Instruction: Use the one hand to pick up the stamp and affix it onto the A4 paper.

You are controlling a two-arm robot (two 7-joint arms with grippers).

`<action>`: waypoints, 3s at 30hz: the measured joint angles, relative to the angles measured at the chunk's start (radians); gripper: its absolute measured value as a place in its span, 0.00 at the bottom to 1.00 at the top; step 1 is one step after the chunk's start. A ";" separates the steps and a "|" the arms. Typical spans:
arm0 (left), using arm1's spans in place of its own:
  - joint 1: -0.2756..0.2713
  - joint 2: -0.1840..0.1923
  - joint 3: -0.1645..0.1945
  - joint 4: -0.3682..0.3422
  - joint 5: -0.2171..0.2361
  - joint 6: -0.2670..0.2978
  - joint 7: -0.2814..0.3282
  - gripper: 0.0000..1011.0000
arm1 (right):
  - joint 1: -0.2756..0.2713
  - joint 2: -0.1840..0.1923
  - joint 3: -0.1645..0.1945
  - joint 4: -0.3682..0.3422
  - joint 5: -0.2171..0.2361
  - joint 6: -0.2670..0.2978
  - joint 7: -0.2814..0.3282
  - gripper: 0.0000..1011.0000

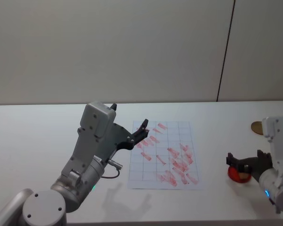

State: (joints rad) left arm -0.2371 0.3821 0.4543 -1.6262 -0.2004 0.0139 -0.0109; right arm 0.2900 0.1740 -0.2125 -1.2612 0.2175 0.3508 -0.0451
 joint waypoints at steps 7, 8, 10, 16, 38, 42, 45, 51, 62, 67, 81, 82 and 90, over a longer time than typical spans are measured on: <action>0.000 0.000 0.000 0.000 0.000 0.000 0.000 0.98 | 0.007 -0.006 -0.001 0.029 0.000 0.006 0.004 0.99; 0.000 0.000 0.000 0.000 0.000 0.000 0.000 0.98 | 0.007 -0.007 -0.002 0.032 -0.001 0.006 0.005 0.99; 0.000 0.000 0.000 0.000 0.000 0.000 0.000 0.98 | 0.009 -0.008 -0.002 0.039 -0.002 0.008 0.006 0.99; 0.000 0.000 0.000 0.000 0.000 0.000 0.000 0.98 | 0.012 -0.012 -0.003 0.054 -0.008 0.013 0.008 0.99; 0.000 0.000 0.000 0.000 0.000 0.000 0.000 0.98 | 0.031 -0.026 -0.005 0.095 -0.025 0.037 -0.007 0.39; 0.000 0.000 0.000 0.000 0.000 0.000 0.000 0.98 | 0.034 -0.029 -0.004 0.102 -0.029 0.039 -0.010 0.25; 0.000 0.000 0.000 0.000 0.000 0.000 0.000 0.98 | 0.037 -0.031 -0.004 0.106 -0.030 0.041 -0.013 0.21; 0.000 0.000 0.000 0.000 0.000 0.000 0.000 0.98 | 0.041 -0.034 -0.003 0.113 -0.034 0.045 -0.015 0.22; 0.000 0.000 0.000 0.000 0.000 0.000 0.000 0.98 | 0.060 -0.043 -0.001 0.139 -0.037 0.071 -0.025 0.21; 0.000 0.000 0.000 0.000 0.000 0.000 0.000 0.98 | 0.074 -0.049 0.001 0.158 -0.034 0.088 -0.029 0.22; 0.000 0.000 0.000 0.000 0.000 0.000 0.000 0.98 | 0.096 -0.060 0.006 0.190 -0.024 0.112 -0.028 0.22; 0.000 0.000 0.000 0.000 0.000 0.000 0.000 0.98 | 0.095 -0.060 0.006 0.190 -0.024 0.112 -0.028 0.22; 0.000 0.000 0.000 0.000 0.000 0.000 0.000 0.98 | 0.077 -0.058 0.005 0.140 -0.030 0.112 -0.023 0.22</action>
State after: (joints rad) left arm -0.2371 0.3821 0.4542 -1.6262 -0.2004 0.0139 -0.0109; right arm 0.3670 0.1159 -0.2075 -1.1214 0.1879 0.4625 -0.0678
